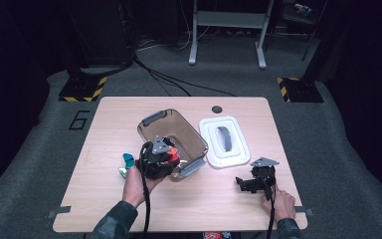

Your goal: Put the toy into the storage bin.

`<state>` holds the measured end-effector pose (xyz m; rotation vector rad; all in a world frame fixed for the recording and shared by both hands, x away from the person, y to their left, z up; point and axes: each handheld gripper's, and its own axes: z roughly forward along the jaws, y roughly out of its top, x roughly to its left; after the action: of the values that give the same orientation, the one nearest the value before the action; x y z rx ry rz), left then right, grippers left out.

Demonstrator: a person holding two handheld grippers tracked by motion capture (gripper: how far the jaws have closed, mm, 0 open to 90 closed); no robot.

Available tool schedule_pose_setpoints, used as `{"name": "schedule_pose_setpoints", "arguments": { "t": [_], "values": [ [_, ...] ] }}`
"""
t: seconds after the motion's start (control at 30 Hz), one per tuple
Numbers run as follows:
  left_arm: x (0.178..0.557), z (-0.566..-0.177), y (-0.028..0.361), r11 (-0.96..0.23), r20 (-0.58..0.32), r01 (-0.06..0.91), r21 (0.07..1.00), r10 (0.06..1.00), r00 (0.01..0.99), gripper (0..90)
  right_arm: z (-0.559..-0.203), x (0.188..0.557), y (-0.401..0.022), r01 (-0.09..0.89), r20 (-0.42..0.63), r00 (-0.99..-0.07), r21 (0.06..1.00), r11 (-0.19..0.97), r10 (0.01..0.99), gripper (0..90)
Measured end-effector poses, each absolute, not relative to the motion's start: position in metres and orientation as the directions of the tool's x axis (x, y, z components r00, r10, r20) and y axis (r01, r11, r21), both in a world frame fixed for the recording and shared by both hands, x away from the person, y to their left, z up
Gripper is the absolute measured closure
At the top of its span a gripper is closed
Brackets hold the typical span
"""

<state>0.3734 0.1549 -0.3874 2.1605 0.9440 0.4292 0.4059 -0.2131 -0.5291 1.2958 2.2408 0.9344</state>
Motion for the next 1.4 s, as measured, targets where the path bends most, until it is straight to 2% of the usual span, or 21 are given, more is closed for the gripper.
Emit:
{"name": "schedule_pose_setpoints", "arguments": {
  "t": [0.23, 0.5, 0.93, 1.0, 1.1, 1.2, 1.4],
  "values": [
    [0.378, -0.393, 0.158, -0.445, -0.037, 0.523, 0.727, 0.735, 0.677, 66.7, -0.529, 0.406, -0.213, 0.610, 0.000, -0.498, 0.711, 0.350, 0.867, 0.0],
    [0.378, -0.393, 0.160, -0.430, -0.048, 0.531, 0.730, 0.743, 0.668, 65.1, -0.529, 0.406, -0.213, 0.605, -0.004, -0.501, 0.713, 0.354, 0.865, 0.0],
    [0.367, -0.383, 0.189, -0.376, -0.042, 0.512, 0.773, 0.774, 0.632, 40.3, -0.529, 0.407, -0.214, 0.600, -0.006, -0.507, 0.715, 0.358, 0.862, 0.0],
    [0.363, -0.381, 0.201, -0.347, -0.042, 0.508, 0.788, 0.793, 0.607, 35.4, -0.529, 0.407, -0.214, 0.600, -0.006, -0.507, 0.716, 0.358, 0.862, 0.0],
    [0.361, -0.380, 0.211, -0.337, -0.036, 0.507, 0.793, 0.805, 0.592, 32.7, -0.529, 0.407, -0.214, 0.600, -0.006, -0.507, 0.715, 0.358, 0.862, 0.0],
    [0.358, -0.382, 0.225, -0.327, -0.026, 0.509, 0.796, 0.823, 0.567, 24.5, -0.529, 0.407, -0.214, 0.600, -0.006, -0.507, 0.715, 0.358, 0.862, 0.0],
    [0.357, -0.399, 0.251, -0.290, -0.027, 0.547, 0.785, 0.866, 0.499, 15.6, -0.529, 0.407, -0.213, 0.601, -0.005, -0.506, 0.715, 0.357, 0.862, 0.0]
  ]
}}
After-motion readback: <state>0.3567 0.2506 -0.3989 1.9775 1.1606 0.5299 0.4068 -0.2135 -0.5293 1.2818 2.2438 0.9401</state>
